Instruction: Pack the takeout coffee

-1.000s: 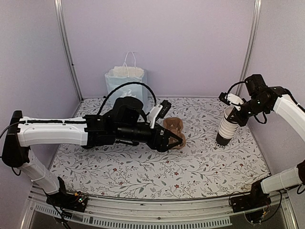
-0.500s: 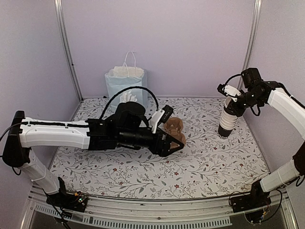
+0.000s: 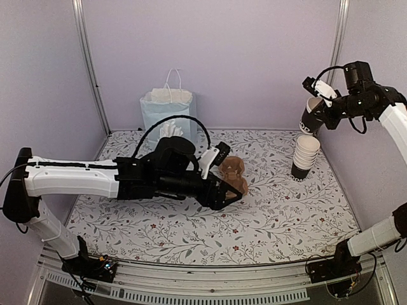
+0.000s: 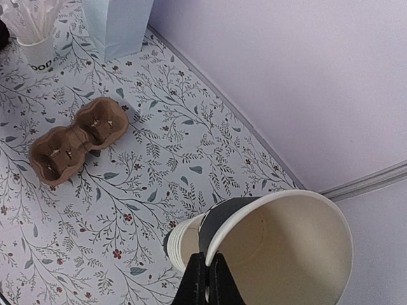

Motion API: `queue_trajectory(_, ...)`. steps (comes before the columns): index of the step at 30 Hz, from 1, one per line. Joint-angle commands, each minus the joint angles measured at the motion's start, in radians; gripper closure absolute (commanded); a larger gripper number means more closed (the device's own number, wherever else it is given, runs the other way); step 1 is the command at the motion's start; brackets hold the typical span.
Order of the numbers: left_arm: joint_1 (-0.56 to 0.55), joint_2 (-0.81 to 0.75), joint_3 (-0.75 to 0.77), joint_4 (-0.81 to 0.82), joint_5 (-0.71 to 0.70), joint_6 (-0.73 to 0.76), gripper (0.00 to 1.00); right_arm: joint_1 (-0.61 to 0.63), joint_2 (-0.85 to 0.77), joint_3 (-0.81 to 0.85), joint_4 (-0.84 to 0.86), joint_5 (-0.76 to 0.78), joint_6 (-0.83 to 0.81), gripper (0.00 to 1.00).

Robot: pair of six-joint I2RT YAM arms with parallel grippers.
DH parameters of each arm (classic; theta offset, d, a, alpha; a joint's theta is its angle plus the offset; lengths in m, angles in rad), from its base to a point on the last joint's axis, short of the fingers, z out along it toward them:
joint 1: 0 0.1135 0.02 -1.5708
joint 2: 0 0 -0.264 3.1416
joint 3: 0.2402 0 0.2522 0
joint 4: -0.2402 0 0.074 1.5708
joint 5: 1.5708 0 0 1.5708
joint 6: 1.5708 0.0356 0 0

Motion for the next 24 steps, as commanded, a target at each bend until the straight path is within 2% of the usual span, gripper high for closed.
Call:
queue_trajectory(1, -0.015, -0.040, 0.087, -0.114, -0.062, 0.078, 0.19, -0.006, -0.083, 0.029, -0.087, -0.219, 0.019, 1.00)
queue_trajectory(4, -0.015, -0.068, 0.144, -0.224, -0.104, 0.169, 0.19, 0.023, -0.095, -0.004, -0.076, -0.314, 0.047, 1.00)
queue_trajectory(7, -0.014, -0.130, 0.158, -0.304, -0.216, 0.223, 0.18, 0.105, -0.103, -0.073, -0.067, -0.362, 0.038, 1.00)
queue_trajectory(10, -0.006, -0.184, 0.165, -0.378, -0.334, 0.239, 0.17, 0.235, -0.113, -0.183, -0.044, -0.311, -0.003, 1.00)
queue_trajectory(13, 0.004, -0.229, 0.172, -0.455, -0.390, 0.231, 0.17, 0.363, -0.135, -0.303, -0.004, -0.215, -0.055, 1.00)
queue_trajectory(15, 0.008, -0.273, 0.159, -0.484, -0.407, 0.229, 0.16, 0.431, -0.135, -0.357, 0.019, -0.203, -0.075, 1.00)
queue_trajectory(19, 0.042, -0.324, 0.137, -0.568, -0.486, 0.183, 0.15, 0.564, -0.107, -0.421, 0.067, -0.203, -0.088, 1.00)
queue_trajectory(24, 0.147, -0.364, 0.093, -0.695, -0.556, 0.026, 0.13, 0.742, -0.012, -0.449, 0.144, -0.165, -0.091, 1.00)
